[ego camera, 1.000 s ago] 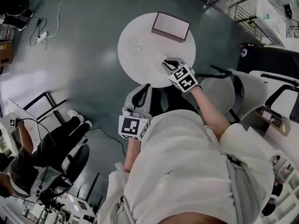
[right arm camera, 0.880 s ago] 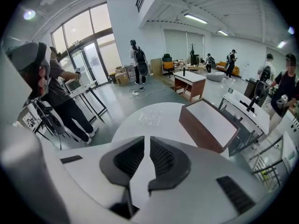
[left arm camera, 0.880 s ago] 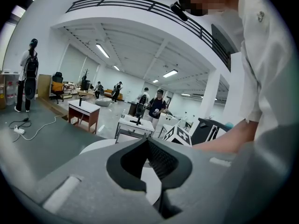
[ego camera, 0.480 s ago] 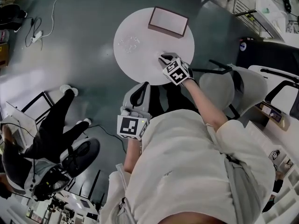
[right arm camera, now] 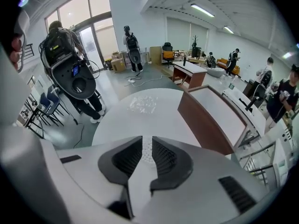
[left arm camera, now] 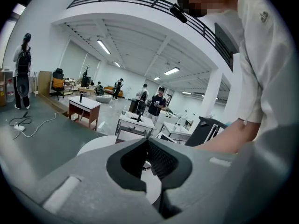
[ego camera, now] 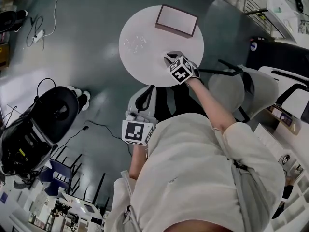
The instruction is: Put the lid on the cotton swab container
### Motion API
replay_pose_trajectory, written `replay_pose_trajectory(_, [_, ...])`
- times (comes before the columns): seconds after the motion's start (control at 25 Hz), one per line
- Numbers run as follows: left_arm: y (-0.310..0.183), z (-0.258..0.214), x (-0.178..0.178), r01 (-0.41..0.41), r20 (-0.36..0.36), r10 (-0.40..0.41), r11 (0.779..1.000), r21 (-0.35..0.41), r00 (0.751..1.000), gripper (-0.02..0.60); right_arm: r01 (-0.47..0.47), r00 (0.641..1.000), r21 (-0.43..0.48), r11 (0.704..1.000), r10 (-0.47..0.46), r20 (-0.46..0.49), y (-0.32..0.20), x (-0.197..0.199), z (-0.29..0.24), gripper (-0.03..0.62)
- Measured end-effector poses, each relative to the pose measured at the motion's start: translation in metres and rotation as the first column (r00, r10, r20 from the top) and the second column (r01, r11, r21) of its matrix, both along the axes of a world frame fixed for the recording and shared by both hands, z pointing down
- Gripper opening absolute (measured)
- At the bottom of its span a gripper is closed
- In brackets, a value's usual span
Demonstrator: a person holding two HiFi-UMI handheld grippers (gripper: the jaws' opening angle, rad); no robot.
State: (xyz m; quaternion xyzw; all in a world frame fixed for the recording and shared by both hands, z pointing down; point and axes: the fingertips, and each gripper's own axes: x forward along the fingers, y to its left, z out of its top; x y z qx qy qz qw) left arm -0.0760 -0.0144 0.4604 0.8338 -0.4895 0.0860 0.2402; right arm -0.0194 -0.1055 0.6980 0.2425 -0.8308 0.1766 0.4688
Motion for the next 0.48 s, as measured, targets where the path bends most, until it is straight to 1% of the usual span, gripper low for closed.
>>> replay_pose_trajectory(0.28, [0.001, 0.006, 0.002, -0.007, -0.009, 0.007, 1.0, -0.008, 1.0, 0.005, -0.027, 0.999, -0.012, 1.0, 0.027, -0.023, -0.001, 0.0, 0.014, 0.072])
replay_pose_trajectory(0.48, [0.0, 0.006, 0.003, -0.009, -0.012, 0.009, 1.0, -0.01, 1.0, 0.005, -0.033, 0.999, 0.003, 0.999, 0.033, -0.031, -0.004, -0.003, 0.018, 0.08])
